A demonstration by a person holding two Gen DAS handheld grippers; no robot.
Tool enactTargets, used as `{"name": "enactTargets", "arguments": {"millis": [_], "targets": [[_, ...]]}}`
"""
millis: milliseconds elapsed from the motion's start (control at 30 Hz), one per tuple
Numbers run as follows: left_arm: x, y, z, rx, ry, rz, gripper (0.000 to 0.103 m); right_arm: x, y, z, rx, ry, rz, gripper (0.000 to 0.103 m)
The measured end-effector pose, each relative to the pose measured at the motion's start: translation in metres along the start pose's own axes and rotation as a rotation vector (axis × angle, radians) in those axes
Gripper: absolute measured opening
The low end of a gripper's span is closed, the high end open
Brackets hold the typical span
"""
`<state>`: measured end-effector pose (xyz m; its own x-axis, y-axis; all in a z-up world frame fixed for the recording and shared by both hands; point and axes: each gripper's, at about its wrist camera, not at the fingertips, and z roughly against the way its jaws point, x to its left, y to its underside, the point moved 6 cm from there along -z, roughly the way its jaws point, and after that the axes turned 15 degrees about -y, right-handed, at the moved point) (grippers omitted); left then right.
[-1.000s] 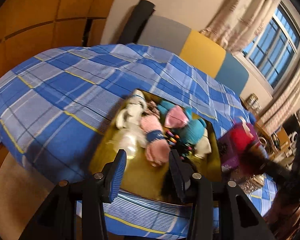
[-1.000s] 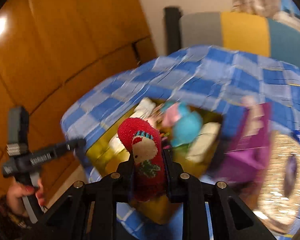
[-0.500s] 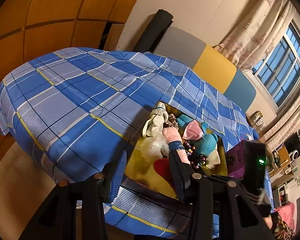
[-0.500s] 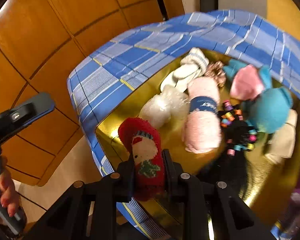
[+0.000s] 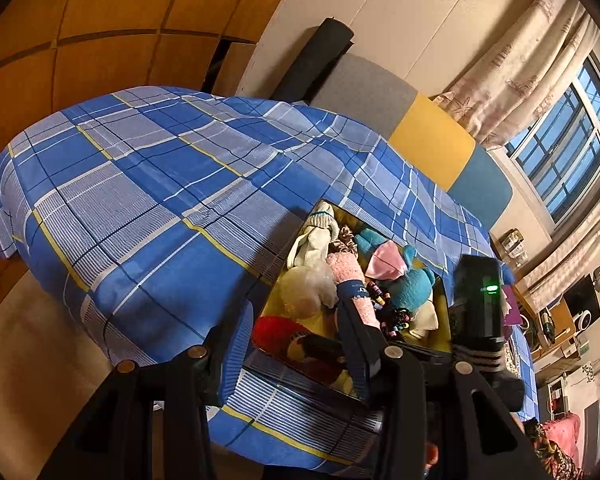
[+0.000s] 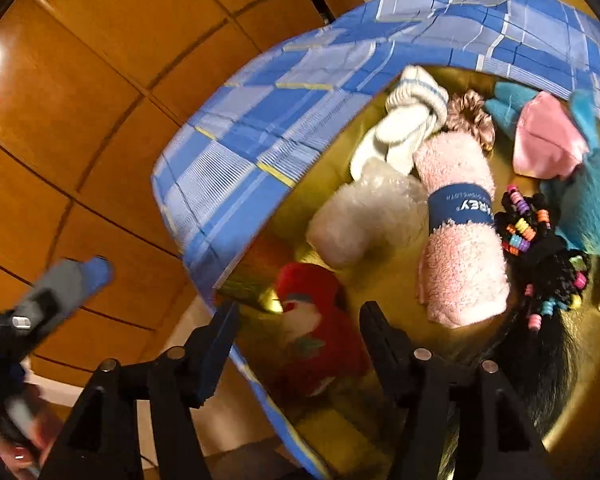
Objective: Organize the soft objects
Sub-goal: 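Carry the red plush toy into the gold tray and open the right gripper, then move both tools from the tray back toward the tissue pack and white block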
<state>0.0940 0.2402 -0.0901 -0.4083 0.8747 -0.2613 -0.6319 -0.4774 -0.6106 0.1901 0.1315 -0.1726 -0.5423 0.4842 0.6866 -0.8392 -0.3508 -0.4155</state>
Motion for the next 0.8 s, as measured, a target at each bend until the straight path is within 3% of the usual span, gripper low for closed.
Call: {"name": "enactTargets", "arguments": {"millis": [233, 533, 800], "targets": [[-0.013, 0.003, -0.002, 0.015, 0.018, -0.003, 0.044, 0.017, -0.006, 0.062, -0.154, 0.026, 0.041, 0.064], [-0.044, 0.014, -0.004, 0.037, 0.047, -0.066, 0.044, 0.038, 0.0, 0.147, -0.282, 0.149, 0.132, 0.067], [-0.087, 0.03, -0.006, 0.073, 0.096, -0.162, 0.044, 0.029, 0.022, 0.22, -0.378, 0.281, 0.164, 0.068]]}}
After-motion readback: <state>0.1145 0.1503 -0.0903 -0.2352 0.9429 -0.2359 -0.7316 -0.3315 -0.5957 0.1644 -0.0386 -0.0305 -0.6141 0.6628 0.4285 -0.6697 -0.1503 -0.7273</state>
